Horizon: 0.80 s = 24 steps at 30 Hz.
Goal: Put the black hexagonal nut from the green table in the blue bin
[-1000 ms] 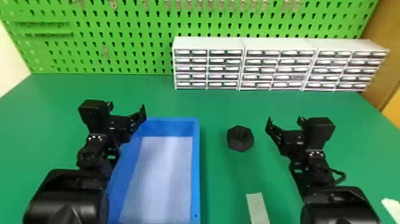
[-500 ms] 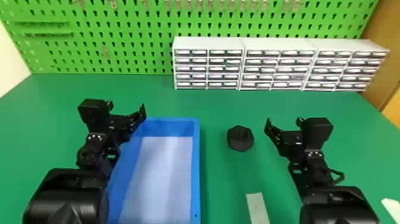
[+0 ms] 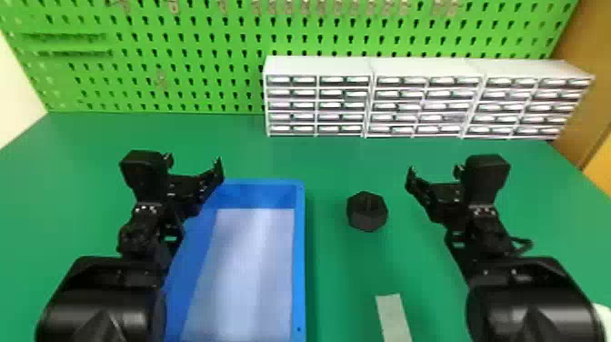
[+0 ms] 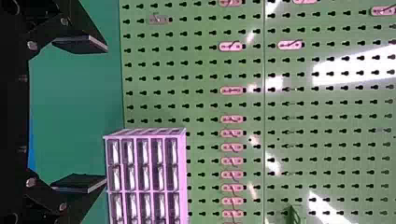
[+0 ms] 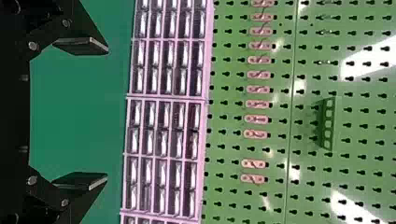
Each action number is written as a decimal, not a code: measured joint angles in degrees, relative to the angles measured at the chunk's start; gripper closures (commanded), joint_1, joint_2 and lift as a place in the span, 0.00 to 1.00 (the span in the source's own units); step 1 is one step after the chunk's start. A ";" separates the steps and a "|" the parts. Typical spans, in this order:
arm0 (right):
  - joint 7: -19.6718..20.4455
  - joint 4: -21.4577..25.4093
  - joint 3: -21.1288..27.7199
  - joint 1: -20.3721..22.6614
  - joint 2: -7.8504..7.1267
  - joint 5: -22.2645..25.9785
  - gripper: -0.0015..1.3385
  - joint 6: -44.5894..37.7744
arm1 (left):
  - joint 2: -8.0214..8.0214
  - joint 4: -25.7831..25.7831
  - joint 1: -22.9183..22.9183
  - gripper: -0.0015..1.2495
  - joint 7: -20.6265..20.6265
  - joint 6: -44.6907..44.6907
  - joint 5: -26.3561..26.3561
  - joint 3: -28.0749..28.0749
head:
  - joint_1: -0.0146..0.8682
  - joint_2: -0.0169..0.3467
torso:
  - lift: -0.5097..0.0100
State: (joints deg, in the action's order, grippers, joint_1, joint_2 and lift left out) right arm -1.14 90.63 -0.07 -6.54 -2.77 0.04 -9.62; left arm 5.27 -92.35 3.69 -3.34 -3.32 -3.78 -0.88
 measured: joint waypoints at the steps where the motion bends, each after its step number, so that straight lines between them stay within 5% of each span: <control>1: 0.00 0.55 -0.15 -0.33 -0.15 0.08 0.24 -1.41 | 0.00 0.00 0.00 0.22 0.00 -0.01 0.00 0.00 | 0.79 0.19 | 0.80; 12: -2.56 5.53 -2.34 -7.22 -1.90 0.62 0.24 -22.77 | 0.00 0.01 0.02 0.22 0.00 -0.02 -0.13 -0.14 | 0.79 0.19 | 0.80; 24: -7.19 2.23 -6.16 -16.94 -4.24 -0.39 0.24 -40.31 | 0.00 0.01 0.39 0.22 0.00 -0.02 -0.18 -0.57 | 0.79 0.19 | 0.80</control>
State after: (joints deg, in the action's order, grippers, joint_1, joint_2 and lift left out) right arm -8.34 92.86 -6.23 -23.48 -7.01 -0.34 -49.93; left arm 5.27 -92.35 4.08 -3.34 -3.34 -3.95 -1.45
